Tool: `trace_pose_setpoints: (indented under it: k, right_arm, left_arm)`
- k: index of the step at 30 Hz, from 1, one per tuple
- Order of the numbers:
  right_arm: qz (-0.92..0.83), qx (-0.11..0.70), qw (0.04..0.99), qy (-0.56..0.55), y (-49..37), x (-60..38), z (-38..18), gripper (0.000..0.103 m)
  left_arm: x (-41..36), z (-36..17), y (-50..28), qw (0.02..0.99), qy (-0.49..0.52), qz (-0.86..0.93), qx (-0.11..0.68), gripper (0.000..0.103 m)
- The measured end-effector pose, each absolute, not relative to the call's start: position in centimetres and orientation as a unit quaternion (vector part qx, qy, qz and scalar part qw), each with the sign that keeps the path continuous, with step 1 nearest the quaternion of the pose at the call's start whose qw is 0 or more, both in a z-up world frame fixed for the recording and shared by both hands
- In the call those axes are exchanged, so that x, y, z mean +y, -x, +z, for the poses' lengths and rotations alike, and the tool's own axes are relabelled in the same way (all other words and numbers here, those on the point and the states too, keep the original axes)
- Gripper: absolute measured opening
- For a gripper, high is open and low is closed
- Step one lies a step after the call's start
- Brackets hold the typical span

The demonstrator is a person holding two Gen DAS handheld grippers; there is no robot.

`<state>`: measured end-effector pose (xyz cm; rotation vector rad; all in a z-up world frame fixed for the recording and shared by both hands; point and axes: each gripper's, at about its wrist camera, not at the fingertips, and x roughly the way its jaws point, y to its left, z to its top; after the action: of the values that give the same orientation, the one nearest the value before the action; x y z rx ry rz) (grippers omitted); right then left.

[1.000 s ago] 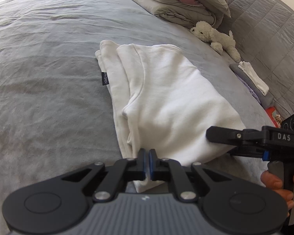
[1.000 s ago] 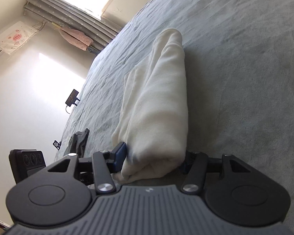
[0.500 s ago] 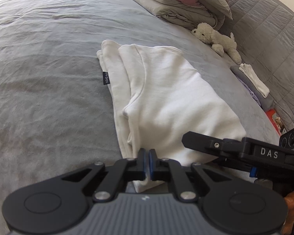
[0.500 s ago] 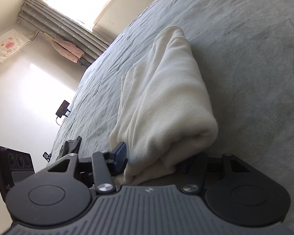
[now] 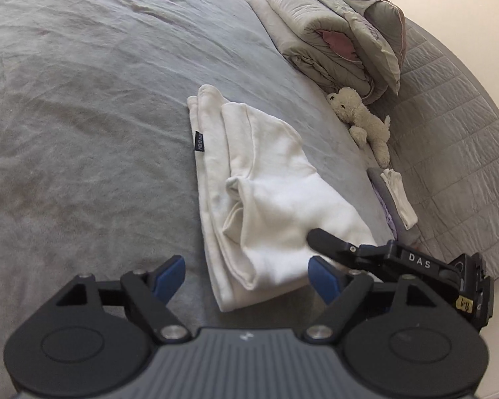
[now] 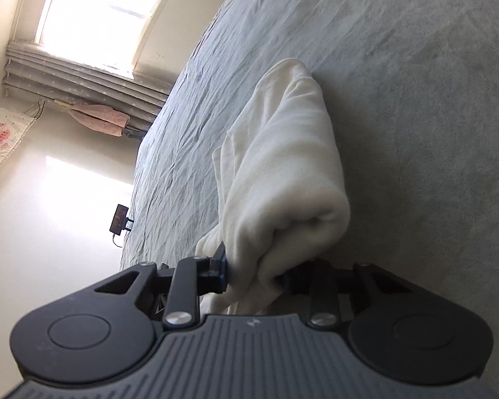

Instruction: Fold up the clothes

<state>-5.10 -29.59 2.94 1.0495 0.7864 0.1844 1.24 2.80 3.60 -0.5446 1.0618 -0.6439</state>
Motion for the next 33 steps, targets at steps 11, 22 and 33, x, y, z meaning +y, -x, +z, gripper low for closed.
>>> trace_pose_setpoints:
  k: [11, 22, 33]
  right_arm:
    - [0.078, 0.376, 0.747, -0.543, 4.5, -30.8, 3.8, 0.033]
    - [0.081, 0.382, 0.753, -0.529, 4.5, -30.9, 3.6, 0.033]
    - [0.096, 0.400, 0.805, -0.428, 4.1, -29.8, 3.3, 0.038]
  left_arm:
    - [1.9, 1.0, -1.4, 0.698, 0.386, -0.293, 0.527, 0.083]
    - [0.2, 0.1, -2.3, 0.718, 0.393, -0.260, 0.511, 0.061]
    - [-0.8, 1.2, -1.7, 0.787, 0.282, -0.259, 0.483, 0.020]
